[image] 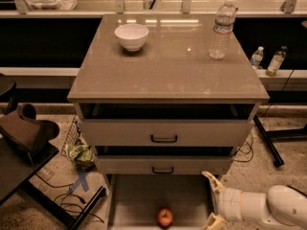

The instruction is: Pick apple from bottom drawer and place on counter

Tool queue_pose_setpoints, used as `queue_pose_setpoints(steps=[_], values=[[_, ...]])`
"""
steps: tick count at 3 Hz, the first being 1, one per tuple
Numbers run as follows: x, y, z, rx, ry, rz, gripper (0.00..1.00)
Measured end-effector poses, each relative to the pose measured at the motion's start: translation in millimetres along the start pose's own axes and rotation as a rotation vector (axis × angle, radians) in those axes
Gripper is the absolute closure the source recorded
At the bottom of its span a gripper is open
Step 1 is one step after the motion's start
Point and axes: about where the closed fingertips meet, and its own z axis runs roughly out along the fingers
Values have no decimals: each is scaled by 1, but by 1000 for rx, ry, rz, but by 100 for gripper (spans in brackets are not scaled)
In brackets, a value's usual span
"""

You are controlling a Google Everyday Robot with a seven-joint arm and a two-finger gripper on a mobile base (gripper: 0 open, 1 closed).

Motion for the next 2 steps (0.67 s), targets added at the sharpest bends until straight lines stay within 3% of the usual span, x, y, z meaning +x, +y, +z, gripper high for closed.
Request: queue_pose_setpoints(steps=[1,2], values=[[45,25,59,-72,-37,57,0],[45,28,60,-74,-41,62,0]])
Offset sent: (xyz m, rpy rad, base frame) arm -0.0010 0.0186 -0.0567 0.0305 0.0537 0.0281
